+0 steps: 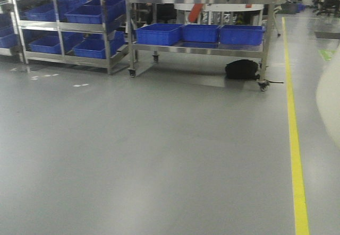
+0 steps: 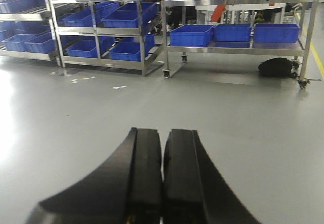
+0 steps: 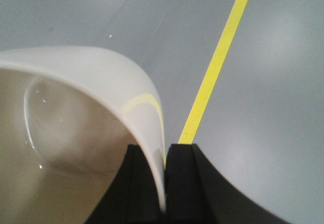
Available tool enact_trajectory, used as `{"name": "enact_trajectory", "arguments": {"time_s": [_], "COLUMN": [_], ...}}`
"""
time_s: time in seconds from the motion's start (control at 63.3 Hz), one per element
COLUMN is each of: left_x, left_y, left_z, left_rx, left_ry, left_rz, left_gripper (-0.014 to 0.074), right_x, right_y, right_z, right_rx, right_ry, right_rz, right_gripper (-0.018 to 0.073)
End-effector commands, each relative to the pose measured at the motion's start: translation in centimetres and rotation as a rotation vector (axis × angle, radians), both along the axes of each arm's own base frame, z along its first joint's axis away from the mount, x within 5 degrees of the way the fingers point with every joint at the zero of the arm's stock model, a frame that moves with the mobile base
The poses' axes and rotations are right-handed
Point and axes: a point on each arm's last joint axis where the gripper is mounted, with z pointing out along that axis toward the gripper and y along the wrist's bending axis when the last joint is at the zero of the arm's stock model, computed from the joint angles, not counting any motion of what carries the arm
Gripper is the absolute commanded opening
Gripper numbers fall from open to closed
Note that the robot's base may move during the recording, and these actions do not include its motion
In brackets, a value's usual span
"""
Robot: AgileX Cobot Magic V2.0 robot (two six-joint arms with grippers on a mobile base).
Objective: Move white bin to right shelf second layer
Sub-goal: 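Drive away from the table carrying the bin in the right gripper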
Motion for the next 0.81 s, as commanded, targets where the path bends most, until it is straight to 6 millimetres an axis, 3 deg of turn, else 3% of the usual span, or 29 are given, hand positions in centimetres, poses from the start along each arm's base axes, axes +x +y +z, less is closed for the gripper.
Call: {"name": "enact_trajectory", "arguments": {"time_s": [0.0, 0.79], "left_x": [0.03, 0.03], "left_y": [0.03, 0.03], "left_z": [-0.41, -0.41], "left_rx": [-0.010, -0.010], "left_ry": [-0.060, -0.060], "left_rz": [0.001, 0.001], "left_gripper": [0.0085, 0.0085], "right_x": [0.43, 0.43], "right_y": [-0.01, -0.01], "right_z": [1.36, 1.36], "right_rx": [0.003, 0.003], "right_ry": [-0.100, -0.100], "right_rz": [0.003, 0.003], "right_gripper": [0.0055, 0.0055]}}
